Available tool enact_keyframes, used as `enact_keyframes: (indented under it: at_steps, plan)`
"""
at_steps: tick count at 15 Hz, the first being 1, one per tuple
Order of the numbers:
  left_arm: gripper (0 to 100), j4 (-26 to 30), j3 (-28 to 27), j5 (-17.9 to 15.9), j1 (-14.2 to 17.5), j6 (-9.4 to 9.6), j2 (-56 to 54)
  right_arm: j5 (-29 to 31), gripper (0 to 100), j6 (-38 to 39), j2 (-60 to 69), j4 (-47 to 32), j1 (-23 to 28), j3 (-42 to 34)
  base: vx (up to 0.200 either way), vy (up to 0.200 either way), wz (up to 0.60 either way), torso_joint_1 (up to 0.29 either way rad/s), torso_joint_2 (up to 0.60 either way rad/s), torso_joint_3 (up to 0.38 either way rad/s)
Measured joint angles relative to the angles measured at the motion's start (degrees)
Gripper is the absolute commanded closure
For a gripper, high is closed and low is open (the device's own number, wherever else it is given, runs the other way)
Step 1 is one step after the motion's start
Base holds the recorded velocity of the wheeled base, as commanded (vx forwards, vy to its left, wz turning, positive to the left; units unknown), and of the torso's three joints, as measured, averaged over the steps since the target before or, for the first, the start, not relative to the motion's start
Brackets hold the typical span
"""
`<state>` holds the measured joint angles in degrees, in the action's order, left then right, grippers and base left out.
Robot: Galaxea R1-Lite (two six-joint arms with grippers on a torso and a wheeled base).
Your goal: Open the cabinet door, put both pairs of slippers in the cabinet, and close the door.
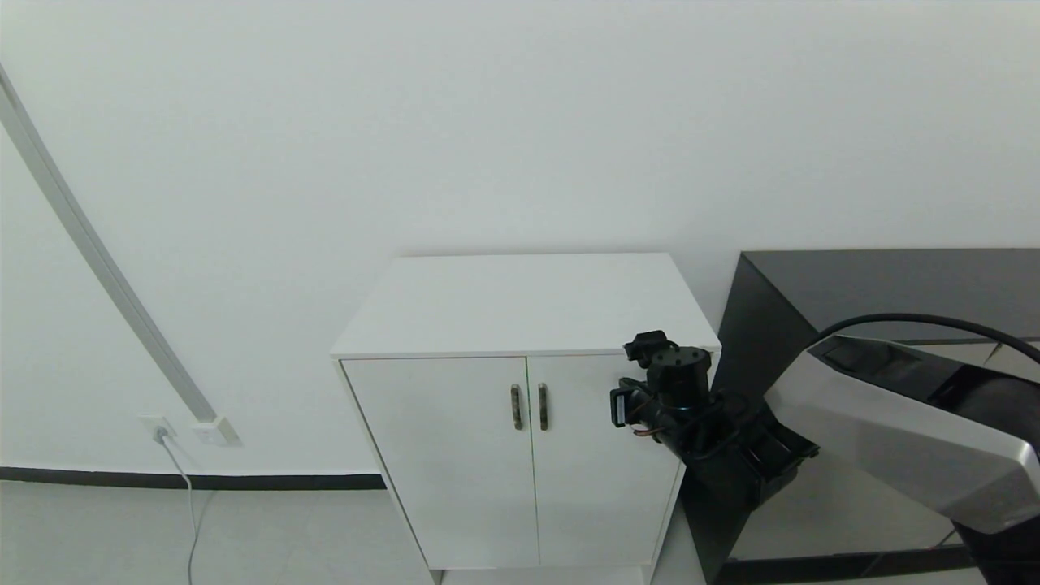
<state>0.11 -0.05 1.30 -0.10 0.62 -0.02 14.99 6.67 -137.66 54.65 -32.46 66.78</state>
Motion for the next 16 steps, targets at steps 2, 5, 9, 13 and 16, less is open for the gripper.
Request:
enact_keyframes:
  at_steps: [2, 5, 9, 13, 16]
  plan:
    - [100, 0.0, 0.0, 0.0, 0.0, 0.00, 0.0, 0.0, 100, 0.0, -0.1, 0.0, 0.0, 0.4, 0.000, 0.000, 0.00, 0.000, 0.00, 0.000]
    - [100, 0.0, 0.0, 0.0, 0.0, 0.00, 0.0, 0.0, 100, -0.2, -0.3, 0.0, 0.0, 0.8, 0.000, 0.000, 0.00, 0.000, 0.00, 0.000]
    - [100, 0.0, 0.0, 0.0, 0.0, 0.00, 0.0, 0.0, 100, -0.2, -0.4, -0.1, 0.0, 1.1, 0.000, 0.000, 0.00, 0.000, 0.00, 0.000]
    - [100, 0.0, 0.0, 0.0, 0.0, 0.00, 0.0, 0.0, 100, -0.3, 0.0, 0.0, -0.4, -0.1, 0.000, 0.000, 0.00, 0.000, 0.00, 0.000]
    - [100, 0.0, 0.0, 0.0, 0.0, -0.02, 0.0, 0.1, 100, -0.3, 1.9, 0.3, -0.9, -3.0, 0.000, 0.000, 0.00, 0.000, 0.00, 0.000]
